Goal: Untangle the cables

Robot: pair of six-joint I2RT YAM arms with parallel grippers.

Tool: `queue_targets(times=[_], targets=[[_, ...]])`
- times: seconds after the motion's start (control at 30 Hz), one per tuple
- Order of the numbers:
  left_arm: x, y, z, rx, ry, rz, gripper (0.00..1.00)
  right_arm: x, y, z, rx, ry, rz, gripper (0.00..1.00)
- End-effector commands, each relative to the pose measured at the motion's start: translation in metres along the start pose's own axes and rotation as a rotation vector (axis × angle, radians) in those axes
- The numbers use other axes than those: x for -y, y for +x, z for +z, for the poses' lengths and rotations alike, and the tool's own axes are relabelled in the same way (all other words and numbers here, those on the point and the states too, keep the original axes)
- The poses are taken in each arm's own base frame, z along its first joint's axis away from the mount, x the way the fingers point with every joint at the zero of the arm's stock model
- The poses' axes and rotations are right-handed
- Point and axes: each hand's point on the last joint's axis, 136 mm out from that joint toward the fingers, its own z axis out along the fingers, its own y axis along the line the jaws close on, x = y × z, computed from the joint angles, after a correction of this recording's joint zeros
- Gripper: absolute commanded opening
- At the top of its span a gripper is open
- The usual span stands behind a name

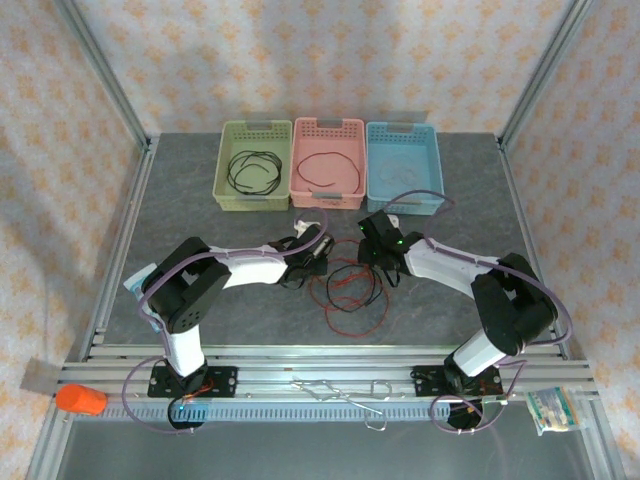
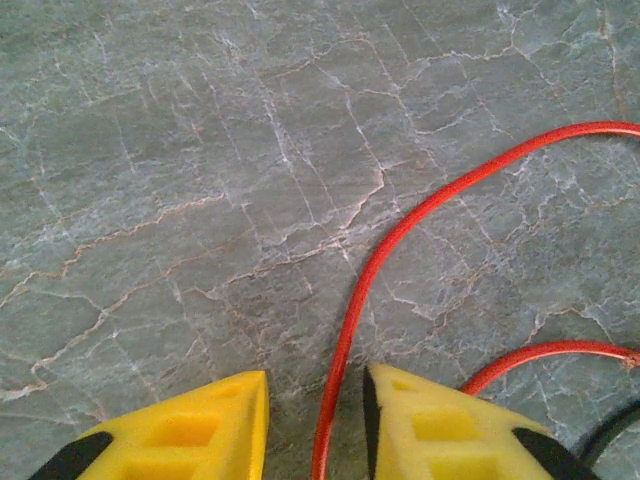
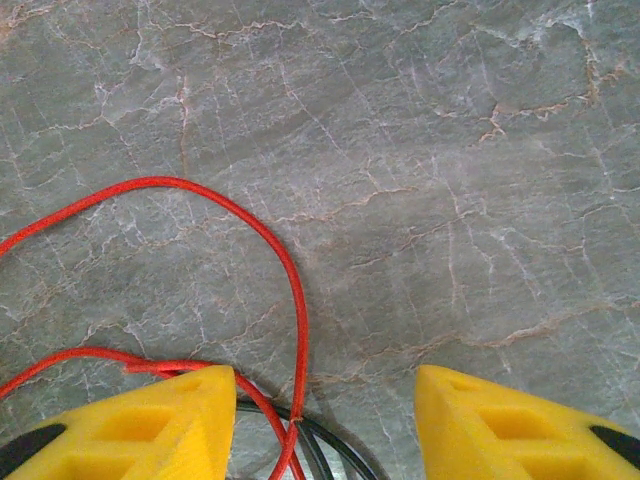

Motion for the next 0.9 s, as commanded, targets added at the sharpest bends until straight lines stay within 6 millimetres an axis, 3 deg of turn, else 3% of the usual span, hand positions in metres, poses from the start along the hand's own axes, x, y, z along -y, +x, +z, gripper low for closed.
queue_targets(times=[0.0, 0.2, 0.33, 0.57, 0.87], targets=[[-0.005, 0.006, 0.005, -0.024, -0.041, 0.023, 0.25, -0.001, -0.009, -0.009, 0.035, 0.004, -0.014, 0.51], [-0.002, -0.003, -0.003, 0.001, -0.039, 0.019, 0.13, -0.006, -0.020, -0.025, 0.096, -0.042, -0.006, 0.51], [0.001, -0.018, -0.025, 0.062, -0.032, 0.017, 0.05, -0.006, -0.030, -0.039, 0.160, -0.064, 0.000, 0.50], [0.003, -0.046, -0.068, 0.194, -0.068, 0.022, 0.00, -0.004, -0.046, -0.068, 0.284, -0.119, 0.030, 0.50], [0.007, -0.074, -0.109, 0.324, -0.076, 0.060, 0.00, -0.008, -0.062, -0.107, 0.417, -0.216, 0.042, 0.50]])
